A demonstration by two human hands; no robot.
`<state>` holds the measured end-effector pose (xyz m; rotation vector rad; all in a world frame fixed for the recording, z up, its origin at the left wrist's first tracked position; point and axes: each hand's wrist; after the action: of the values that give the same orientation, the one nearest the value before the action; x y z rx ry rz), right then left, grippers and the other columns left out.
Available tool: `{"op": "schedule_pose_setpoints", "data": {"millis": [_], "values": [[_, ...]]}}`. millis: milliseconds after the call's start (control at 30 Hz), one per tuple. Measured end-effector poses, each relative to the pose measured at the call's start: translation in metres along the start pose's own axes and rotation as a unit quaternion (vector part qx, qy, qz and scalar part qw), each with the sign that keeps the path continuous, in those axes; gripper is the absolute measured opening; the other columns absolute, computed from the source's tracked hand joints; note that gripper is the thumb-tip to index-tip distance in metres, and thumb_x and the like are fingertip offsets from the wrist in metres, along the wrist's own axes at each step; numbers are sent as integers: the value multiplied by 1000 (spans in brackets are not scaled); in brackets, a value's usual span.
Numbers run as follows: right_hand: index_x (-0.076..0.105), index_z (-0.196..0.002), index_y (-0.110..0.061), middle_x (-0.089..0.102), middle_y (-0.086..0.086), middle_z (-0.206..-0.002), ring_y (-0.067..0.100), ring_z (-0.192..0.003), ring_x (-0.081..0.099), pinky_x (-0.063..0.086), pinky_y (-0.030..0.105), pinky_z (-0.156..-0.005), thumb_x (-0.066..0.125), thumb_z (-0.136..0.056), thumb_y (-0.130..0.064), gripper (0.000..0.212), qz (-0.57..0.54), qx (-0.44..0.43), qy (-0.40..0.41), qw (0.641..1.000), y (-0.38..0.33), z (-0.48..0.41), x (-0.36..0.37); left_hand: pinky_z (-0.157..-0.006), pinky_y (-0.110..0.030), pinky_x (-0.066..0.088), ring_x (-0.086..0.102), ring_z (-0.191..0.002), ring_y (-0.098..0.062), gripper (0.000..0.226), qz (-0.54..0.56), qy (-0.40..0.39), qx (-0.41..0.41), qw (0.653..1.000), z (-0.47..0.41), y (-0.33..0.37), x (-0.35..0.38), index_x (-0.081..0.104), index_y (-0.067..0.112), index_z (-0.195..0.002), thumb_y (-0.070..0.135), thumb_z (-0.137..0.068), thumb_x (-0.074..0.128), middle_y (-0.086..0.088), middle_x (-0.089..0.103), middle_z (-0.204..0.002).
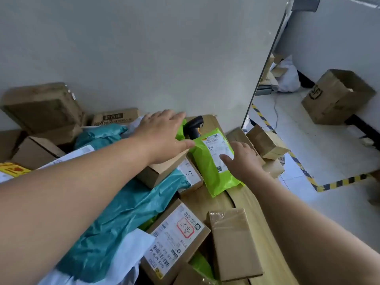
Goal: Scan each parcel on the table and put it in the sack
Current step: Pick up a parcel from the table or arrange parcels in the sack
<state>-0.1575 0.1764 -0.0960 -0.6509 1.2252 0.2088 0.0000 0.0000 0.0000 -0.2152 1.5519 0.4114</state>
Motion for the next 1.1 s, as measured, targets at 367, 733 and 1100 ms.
{"op": "schedule_pose_setpoints", "data": {"millis": [367,733,1100], "values": [[47,-130,-9,62,9,-122,30,-111,60,51,43,-90,66,-86,-56,67,-119,128,-61,983,15,-37,41,-114,-42,18,22,-143,-24,83,14,-33,-10,999,-29,-8,31,14,23,-152,67,-87,41,-4,22,-156],[63,-95,-16,74,15,-99,33,-91,73,60,50,-82,75,-87,-11,15,-549,42,122,826,-29,-37,-22,-104,-33,31,33,-138,-25,100,237,-30,-133,962,-42,-12,29,14,19,-151,70,-76,56,-6,29,-154],[69,-94,-23,76,-9,-86,5,-83,70,54,21,-72,54,-101,-34,21,-581,-75,41,810,-93,-42,-20,-52,-26,55,72,-66,-17,20,671,111,-238,693,-57,-22,1,69,17,-89,15,-74,80,1,75,-76]]}}
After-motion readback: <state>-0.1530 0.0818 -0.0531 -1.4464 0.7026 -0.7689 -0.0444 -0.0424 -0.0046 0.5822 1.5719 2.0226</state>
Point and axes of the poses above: each hand's wrist, its own z-axis away from the middle knuckle, its own x-axis out of the palm, y = z × x
